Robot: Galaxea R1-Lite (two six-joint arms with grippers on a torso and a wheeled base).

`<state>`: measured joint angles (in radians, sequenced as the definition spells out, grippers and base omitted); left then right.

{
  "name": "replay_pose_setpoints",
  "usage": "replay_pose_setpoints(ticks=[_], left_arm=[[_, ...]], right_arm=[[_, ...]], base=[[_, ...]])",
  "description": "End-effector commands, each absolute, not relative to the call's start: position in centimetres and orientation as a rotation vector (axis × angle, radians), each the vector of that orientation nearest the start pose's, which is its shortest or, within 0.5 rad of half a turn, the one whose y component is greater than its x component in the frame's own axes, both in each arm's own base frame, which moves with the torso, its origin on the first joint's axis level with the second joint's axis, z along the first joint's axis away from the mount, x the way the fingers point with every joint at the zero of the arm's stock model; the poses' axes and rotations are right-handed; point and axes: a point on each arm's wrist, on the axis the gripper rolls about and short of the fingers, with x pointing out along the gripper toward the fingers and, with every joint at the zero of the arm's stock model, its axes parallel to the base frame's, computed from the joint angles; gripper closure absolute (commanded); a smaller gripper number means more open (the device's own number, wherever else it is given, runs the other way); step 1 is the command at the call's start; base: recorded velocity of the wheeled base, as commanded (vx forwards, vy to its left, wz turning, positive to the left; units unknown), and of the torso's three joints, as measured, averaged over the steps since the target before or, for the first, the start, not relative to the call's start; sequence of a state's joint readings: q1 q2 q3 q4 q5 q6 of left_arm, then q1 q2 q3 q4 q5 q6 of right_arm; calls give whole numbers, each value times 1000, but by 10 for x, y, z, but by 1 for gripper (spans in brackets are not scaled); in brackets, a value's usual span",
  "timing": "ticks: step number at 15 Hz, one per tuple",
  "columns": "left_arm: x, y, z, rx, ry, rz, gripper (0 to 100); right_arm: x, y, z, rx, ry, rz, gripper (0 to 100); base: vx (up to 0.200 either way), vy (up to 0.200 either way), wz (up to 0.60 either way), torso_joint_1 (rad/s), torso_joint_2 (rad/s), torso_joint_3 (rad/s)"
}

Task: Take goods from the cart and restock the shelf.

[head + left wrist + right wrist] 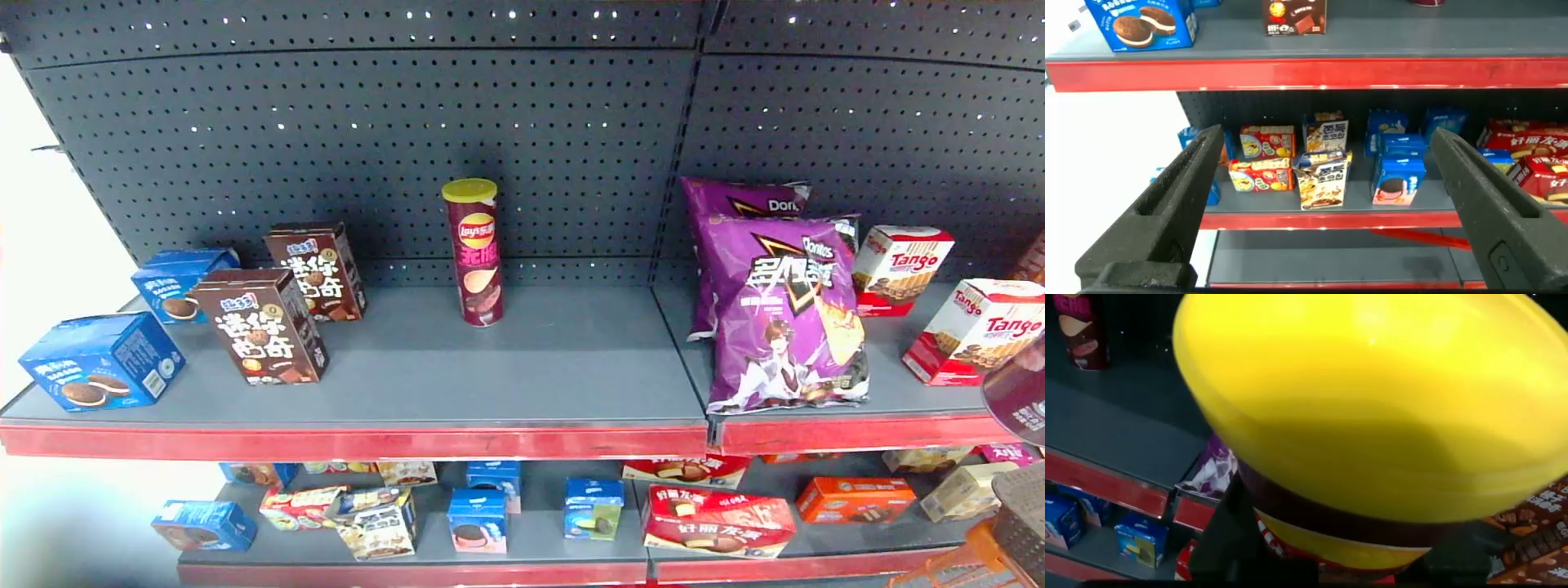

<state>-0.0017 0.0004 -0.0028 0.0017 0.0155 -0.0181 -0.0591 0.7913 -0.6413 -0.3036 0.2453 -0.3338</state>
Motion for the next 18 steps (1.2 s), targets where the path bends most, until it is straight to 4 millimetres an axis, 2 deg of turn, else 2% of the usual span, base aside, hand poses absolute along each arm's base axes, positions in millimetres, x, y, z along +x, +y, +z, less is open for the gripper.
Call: replay_pose_setpoints(ticks=[1,5,17,18], left_arm=[[-23,0,76,-18,-2,15,0],[-23,0,76,-17,-2,14,0],[-23,0,76,-17,-2,15,0],[-23,0,76,-17,-2,15,0]], right_arm=[[70,1,278,-358,-194,156,100],[65,2,278,-359,-204,154,100],[61,2,278,-361,-214,149,100],[61,2,278,-361,-216,149,100]], base=[[0,200,0,-2,-2,2],[0,200,0,-2,0,2],[0,0,0,0,0,0],[200,0,0,2,2,2]])
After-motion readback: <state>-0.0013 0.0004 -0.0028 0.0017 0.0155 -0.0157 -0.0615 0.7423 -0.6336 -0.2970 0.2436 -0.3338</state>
